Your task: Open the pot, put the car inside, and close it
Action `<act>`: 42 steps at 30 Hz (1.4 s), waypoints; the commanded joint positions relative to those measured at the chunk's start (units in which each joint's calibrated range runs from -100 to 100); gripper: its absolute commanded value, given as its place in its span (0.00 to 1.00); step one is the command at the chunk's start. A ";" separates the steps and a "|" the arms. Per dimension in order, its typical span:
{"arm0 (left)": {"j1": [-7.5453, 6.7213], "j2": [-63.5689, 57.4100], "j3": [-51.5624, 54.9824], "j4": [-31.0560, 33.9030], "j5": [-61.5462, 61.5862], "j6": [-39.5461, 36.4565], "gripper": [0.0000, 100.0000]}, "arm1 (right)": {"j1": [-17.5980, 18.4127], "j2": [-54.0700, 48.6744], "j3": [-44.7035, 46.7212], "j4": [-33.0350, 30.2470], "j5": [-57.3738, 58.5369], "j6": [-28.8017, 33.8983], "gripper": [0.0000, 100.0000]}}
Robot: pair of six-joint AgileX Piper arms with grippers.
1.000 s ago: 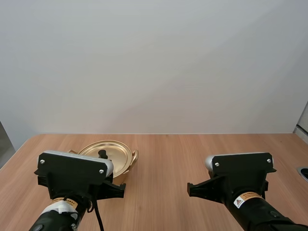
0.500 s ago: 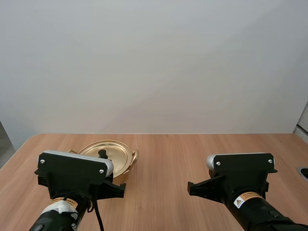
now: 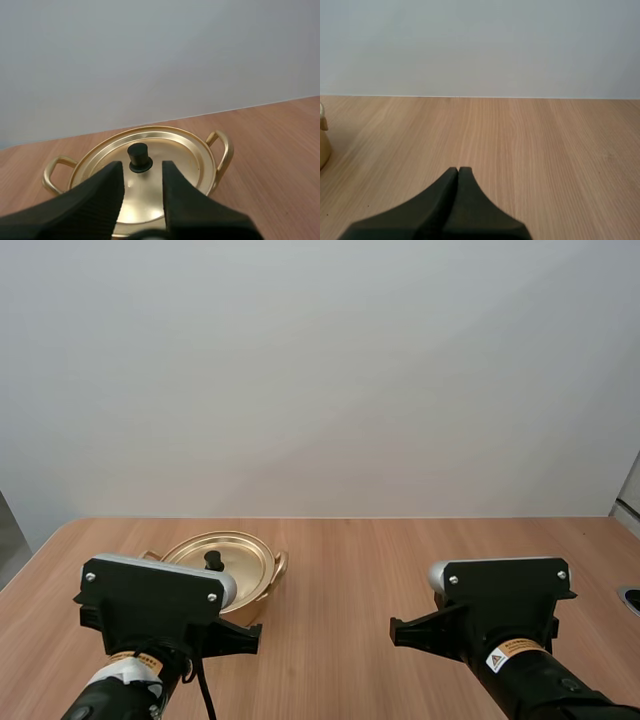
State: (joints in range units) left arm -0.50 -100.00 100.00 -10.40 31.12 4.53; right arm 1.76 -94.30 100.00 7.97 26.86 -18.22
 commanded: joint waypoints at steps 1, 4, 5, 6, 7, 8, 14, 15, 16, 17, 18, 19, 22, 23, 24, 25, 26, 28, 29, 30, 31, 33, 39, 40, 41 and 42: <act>-0.03 0.00 0.00 2.10 0.28 -0.85 0.14 | -0.05 0.05 0.00 -0.02 -0.02 0.03 0.00; -0.03 0.00 0.00 2.06 -0.26 -3.19 0.00 | -0.05 0.05 0.00 -0.02 -0.02 0.03 0.00; -0.03 0.00 0.00 1.37 -0.65 -4.28 0.00 | -0.05 0.05 0.00 -0.02 -0.02 0.03 0.00; -0.03 0.00 0.00 0.50 -1.10 -6.67 0.00 | -0.05 0.05 0.00 0.00 -0.02 -0.07 0.00; -0.03 0.00 0.00 0.37 -1.10 -8.98 0.00 | -0.05 0.05 0.00 0.00 -0.02 -0.07 0.00; -0.03 0.00 0.00 0.37 -0.71 -11.54 0.00 | -0.05 0.05 0.00 0.00 -0.02 -0.07 0.00; -0.03 0.00 0.00 1.08 0.06 -12.96 0.00 | -0.05 0.05 0.00 0.00 -0.02 -0.07 0.00; -0.03 0.00 0.00 1.08 0.06 -12.96 0.00 | -0.05 0.05 0.00 0.00 -0.02 -0.07 0.00; -0.03 0.00 0.00 1.08 0.06 -12.96 0.00 | -0.05 0.05 0.00 0.00 -0.02 -0.07 0.00; -0.03 0.00 0.00 1.08 0.06 -12.96 0.00 | -0.05 0.05 0.00 0.00 -0.02 -0.07 0.00; -0.03 0.00 0.00 1.08 0.06 -12.96 0.00 | -0.05 0.05 0.00 0.00 -0.02 -0.07 0.00; -0.03 0.00 0.00 1.08 0.06 -12.96 0.00 | -0.05 0.05 0.00 0.00 -0.02 -0.07 0.00; -0.03 0.00 0.00 1.08 0.06 -12.96 0.00 | -0.05 0.05 0.00 0.15 -0.02 -0.07 0.00; -0.03 0.00 0.00 1.08 0.06 -12.96 0.00 | -0.05 0.05 0.00 0.30 -0.02 -0.07 0.00; -0.03 0.00 0.00 1.08 0.06 -12.96 0.00 | -0.05 0.05 0.00 0.30 -0.02 -0.07 0.00; -0.03 0.00 0.00 1.08 0.06 -12.96 0.00 | -0.05 0.05 0.00 0.30 -0.02 -0.07 0.00; -0.03 0.00 0.00 1.08 0.06 -12.96 0.00 | -0.05 0.05 0.00 0.30 -0.02 -0.07 0.00; -0.03 0.00 0.00 1.08 0.06 -12.96 0.00 | -0.05 0.05 0.00 0.30 -0.02 -0.07 0.00; -0.03 0.00 0.00 1.08 0.06 -12.96 0.00 | -0.05 0.05 0.00 0.30 -0.02 -0.07 0.00; -0.03 0.00 0.00 1.08 0.06 -12.96 0.00 | -0.05 0.05 0.00 0.30 -0.02 -0.07 0.00; -0.03 0.00 0.00 1.08 0.06 -12.96 0.00 | -0.05 0.05 0.00 0.30 -0.02 -0.07 0.00; -0.03 0.00 0.00 1.08 0.06 -12.96 0.00 | -0.05 0.05 0.00 0.30 -0.02 -0.07 0.00; -0.03 0.00 0.00 1.08 0.06 -12.96 0.00 | -0.05 0.05 0.00 0.30 -0.02 -0.07 0.00; -0.03 0.00 0.00 1.08 0.06 -12.96 0.00 | -0.05 0.05 0.00 0.30 -0.02 -0.07 0.00; -0.03 0.00 0.00 1.08 0.06 -12.96 0.00 | -0.05 0.05 0.00 0.30 -0.02 -0.07 0.00; -0.03 0.00 0.00 1.08 0.06 -12.96 0.00 | -0.05 0.05 0.00 0.30 -0.02 -0.07 0.00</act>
State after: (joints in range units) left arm -0.50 -100.00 100.00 -9.36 31.23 -8.45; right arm 1.76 -94.30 100.00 8.22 26.86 -18.31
